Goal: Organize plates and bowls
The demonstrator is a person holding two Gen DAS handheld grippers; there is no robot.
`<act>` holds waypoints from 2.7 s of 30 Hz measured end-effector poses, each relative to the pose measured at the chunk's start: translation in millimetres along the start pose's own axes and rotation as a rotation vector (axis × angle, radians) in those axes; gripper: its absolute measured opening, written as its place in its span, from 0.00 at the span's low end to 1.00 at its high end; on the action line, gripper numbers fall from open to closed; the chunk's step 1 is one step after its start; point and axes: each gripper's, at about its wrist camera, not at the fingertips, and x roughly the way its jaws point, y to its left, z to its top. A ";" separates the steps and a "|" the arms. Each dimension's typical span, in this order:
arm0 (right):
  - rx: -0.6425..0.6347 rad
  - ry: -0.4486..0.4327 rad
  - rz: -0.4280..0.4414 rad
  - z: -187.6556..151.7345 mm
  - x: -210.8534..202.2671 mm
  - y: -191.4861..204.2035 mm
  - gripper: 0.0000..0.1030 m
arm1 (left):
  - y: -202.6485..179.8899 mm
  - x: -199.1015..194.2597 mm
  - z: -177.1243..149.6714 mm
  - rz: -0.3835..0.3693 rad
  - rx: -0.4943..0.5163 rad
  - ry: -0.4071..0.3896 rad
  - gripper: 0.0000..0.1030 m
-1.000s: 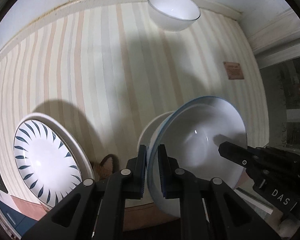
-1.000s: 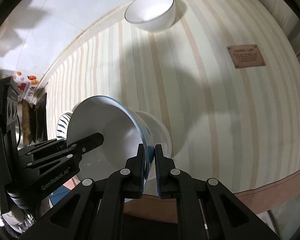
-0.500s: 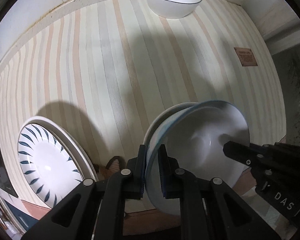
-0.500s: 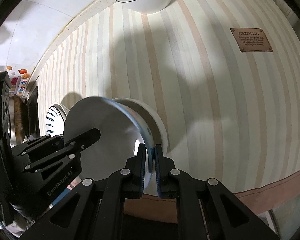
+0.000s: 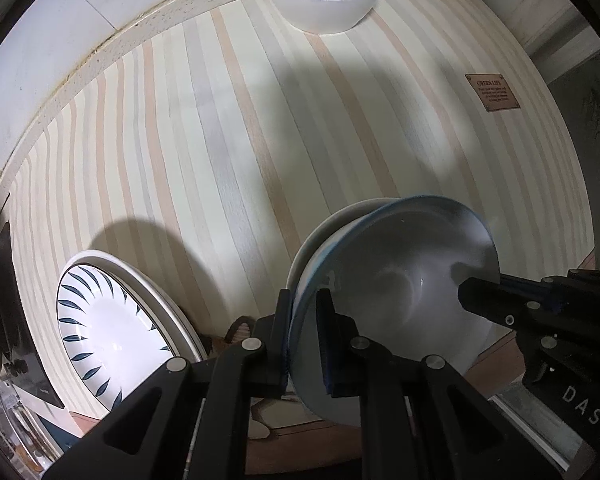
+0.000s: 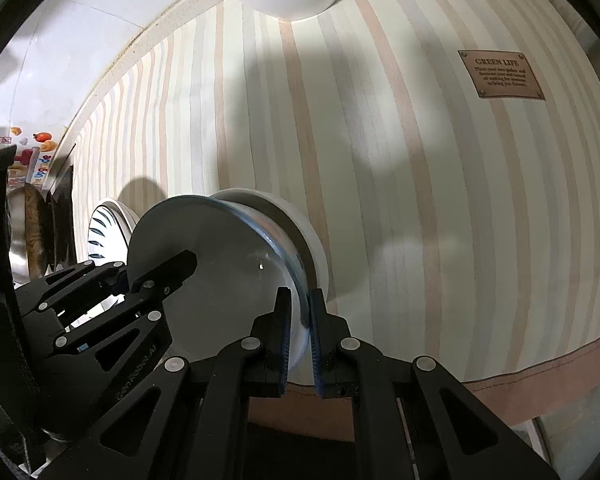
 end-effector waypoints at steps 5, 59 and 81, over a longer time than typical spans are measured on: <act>0.003 0.003 0.017 -1.1 -2.4 -1.8 0.10 | 2.7 0.1 -2.9 0.030 0.003 0.003 0.11; 0.099 -0.215 0.025 245.1 -10.9 -25.2 0.08 | 59.0 25.5 229.6 -0.148 -0.176 -0.133 0.07; 0.006 -0.280 0.024 39.5 -103.6 28.6 0.09 | 50.4 -84.6 56.6 -0.167 -0.085 -0.252 0.07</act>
